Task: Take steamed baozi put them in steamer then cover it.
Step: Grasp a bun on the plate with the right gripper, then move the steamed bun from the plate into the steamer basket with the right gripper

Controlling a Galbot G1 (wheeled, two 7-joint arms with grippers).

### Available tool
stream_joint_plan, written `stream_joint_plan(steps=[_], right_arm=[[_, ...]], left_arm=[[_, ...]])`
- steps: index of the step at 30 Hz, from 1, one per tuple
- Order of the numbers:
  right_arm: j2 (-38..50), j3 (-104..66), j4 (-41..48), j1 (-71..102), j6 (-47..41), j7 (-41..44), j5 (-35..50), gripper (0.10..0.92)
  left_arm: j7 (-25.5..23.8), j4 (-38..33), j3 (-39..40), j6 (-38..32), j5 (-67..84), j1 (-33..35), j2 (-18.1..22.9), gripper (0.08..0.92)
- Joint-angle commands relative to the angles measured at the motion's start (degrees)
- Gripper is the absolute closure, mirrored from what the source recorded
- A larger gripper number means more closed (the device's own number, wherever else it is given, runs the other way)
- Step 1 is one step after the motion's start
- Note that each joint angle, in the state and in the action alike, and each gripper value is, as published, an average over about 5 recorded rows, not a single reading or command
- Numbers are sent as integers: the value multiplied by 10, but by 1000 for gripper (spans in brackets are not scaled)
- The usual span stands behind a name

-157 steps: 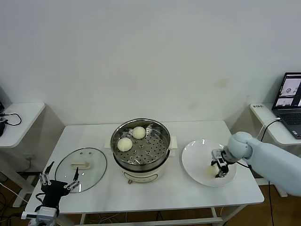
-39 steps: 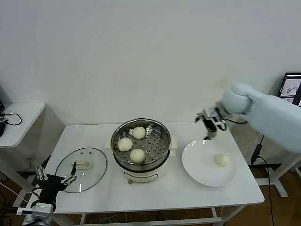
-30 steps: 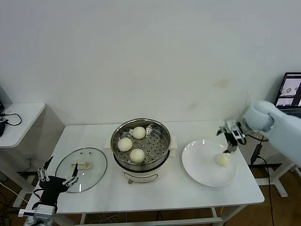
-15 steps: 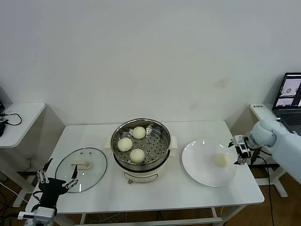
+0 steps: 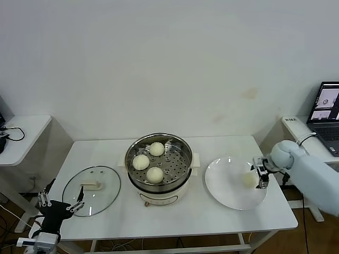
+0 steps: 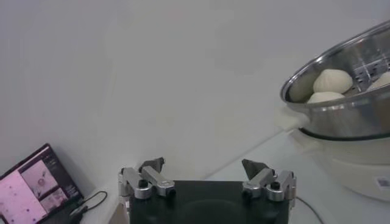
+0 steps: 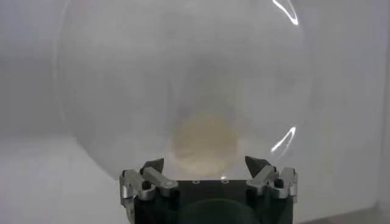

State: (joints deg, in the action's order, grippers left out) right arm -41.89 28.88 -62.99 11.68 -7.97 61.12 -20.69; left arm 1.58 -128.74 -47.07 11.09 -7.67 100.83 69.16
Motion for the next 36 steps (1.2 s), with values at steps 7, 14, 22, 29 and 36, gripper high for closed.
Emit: stream_joint_plan(steps=[7, 14, 22, 29, 36], right_arm=[[-32, -9, 30, 12, -3, -2, -17, 251], [-15, -1, 5, -2, -6, 6, -1, 348], [25, 60, -49, -78, -30, 22, 51, 396], [53, 149, -105, -209, -66, 37, 142, 389], [37, 250, -156, -341, -100, 32, 244, 389]], left_arm=[[1, 0, -1, -1, 0, 3, 6, 177], [1, -7, 0, -1, -2, 8, 10, 177], [1, -10, 2, -1, -2, 7, 11, 177], [1, -11, 2, -2, -1, 4, 7, 177], [1, -8, 2, -2, 3, -2, 3, 177]])
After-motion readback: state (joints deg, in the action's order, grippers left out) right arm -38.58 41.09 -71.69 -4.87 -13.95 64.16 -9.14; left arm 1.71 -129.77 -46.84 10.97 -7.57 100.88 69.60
